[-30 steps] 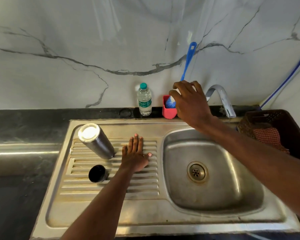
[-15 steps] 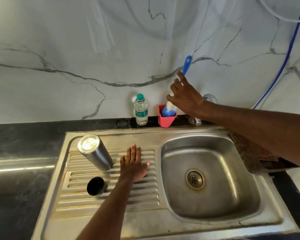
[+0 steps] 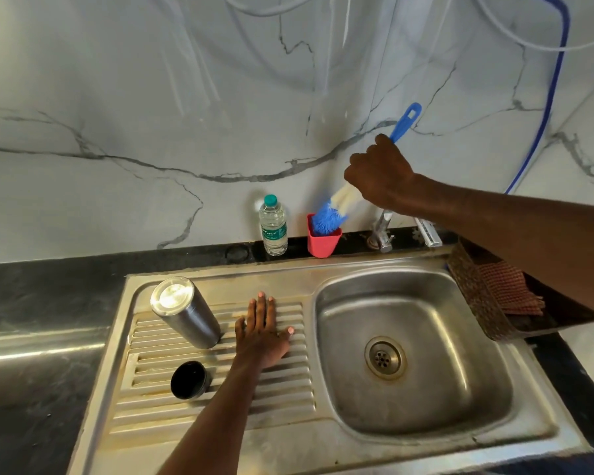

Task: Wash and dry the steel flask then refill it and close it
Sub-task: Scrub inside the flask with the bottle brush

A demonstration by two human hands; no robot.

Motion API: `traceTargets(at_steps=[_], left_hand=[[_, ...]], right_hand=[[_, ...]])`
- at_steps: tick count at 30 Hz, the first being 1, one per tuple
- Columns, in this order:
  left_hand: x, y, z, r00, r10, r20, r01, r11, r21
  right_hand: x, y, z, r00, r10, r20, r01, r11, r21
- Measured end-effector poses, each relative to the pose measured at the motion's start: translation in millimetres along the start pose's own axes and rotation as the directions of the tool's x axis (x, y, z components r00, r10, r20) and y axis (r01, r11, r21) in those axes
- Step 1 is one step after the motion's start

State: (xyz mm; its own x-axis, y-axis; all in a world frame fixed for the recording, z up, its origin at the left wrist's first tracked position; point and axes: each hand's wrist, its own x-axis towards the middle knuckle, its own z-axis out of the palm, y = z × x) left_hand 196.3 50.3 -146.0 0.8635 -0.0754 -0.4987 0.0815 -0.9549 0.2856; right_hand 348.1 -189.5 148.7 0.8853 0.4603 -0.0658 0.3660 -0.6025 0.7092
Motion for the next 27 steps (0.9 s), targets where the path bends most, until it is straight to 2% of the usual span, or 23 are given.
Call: traceTargets(at_steps=[3,13,18,27], left_hand=[[-1,-1,0,1.000,0.002,0.001,-0.002,1.000,-0.006],[-4,0,-3,1.000,0.000,0.010,0.000,1.000,-0.012],[-4,0,-3,1.000,-0.002,0.011,0.002,1.000,-0.019],[-5,-1,-3,1.000,0.011,0.011,-0.011,1.000,-0.022]], right_hand=[[-15,0,-10,0.997,0.076,0.022,-0.079,0.988,0.130],[-60,-20,-18,0.955,0.253,0.155,-0.292,0.895,0.337],[-77,-37,-9,0.892,0.376,0.252,-0.452,0.763,0.462],[-103,-64,14,0.783,0.536,0.315,-0.594,0.495,0.635]])
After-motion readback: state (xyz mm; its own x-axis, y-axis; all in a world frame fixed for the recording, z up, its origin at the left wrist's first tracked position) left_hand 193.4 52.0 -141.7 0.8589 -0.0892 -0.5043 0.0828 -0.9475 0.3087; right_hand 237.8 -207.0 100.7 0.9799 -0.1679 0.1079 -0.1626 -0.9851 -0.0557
